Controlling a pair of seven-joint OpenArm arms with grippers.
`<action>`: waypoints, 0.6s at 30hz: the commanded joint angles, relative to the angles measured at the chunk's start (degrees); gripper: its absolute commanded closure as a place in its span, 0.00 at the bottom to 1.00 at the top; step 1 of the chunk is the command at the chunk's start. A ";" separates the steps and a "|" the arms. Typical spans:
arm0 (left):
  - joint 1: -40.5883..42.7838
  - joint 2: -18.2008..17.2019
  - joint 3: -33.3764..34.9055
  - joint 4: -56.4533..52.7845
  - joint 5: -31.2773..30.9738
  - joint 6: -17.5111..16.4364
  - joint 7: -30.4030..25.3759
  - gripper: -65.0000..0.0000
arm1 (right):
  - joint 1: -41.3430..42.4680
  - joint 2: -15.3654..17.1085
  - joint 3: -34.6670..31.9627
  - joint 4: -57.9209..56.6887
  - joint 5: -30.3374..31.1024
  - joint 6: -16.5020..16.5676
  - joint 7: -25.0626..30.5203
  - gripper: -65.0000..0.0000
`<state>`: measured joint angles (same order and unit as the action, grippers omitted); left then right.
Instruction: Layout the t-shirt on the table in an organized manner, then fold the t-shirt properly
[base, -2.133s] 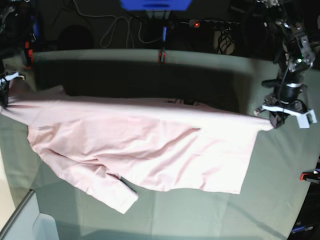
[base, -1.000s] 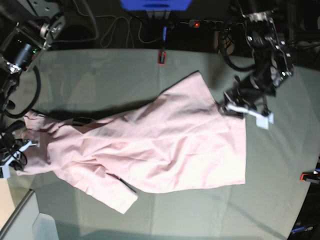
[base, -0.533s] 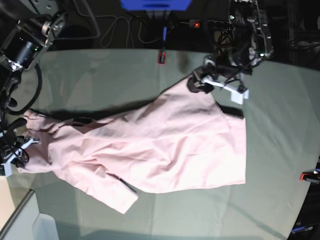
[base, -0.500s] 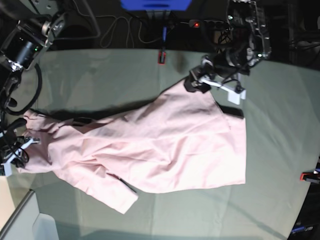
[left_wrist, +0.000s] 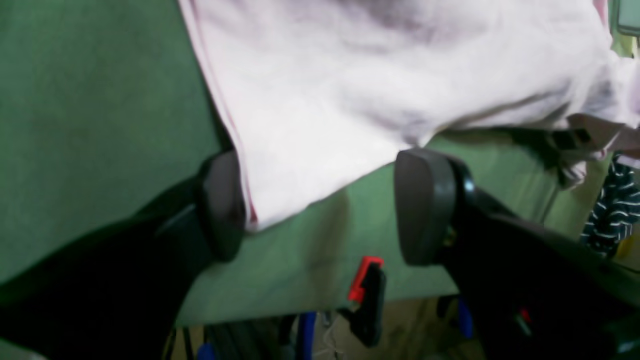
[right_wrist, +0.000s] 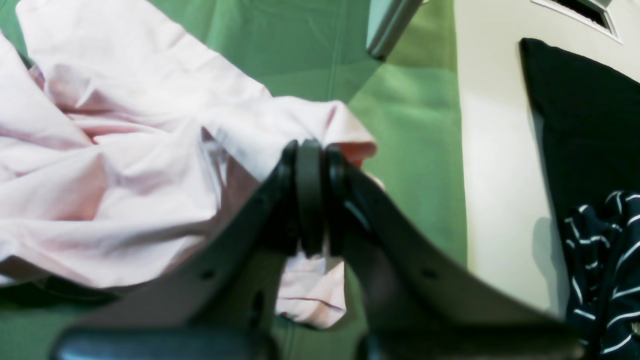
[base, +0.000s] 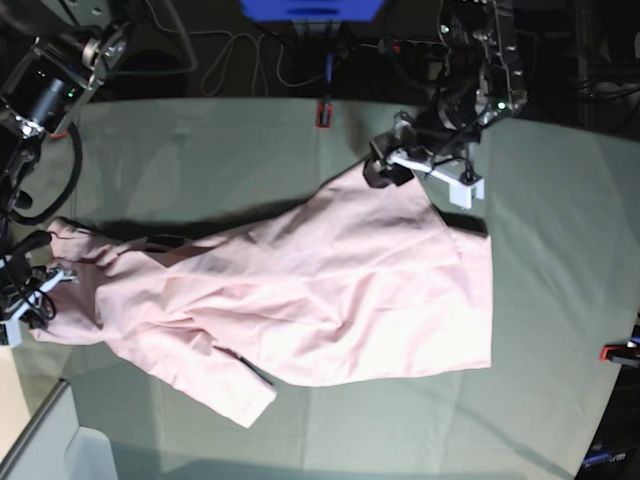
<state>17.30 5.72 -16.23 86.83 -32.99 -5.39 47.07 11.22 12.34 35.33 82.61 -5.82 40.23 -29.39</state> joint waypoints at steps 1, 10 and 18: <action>0.59 -0.05 -0.08 -0.10 1.56 1.21 1.85 0.33 | 1.22 0.98 0.14 1.22 0.51 -0.23 1.39 1.00; -0.64 0.04 0.27 -2.30 1.56 0.95 1.85 0.43 | 0.16 0.63 0.14 1.22 0.59 -0.23 1.39 1.00; -0.64 0.31 0.36 -3.71 1.48 0.95 -1.93 1.00 | -1.25 0.98 0.23 1.39 0.59 -0.23 1.39 1.00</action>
<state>16.45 5.74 -16.14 82.87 -32.45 -4.99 43.66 9.08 12.34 35.33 82.63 -5.87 40.23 -29.36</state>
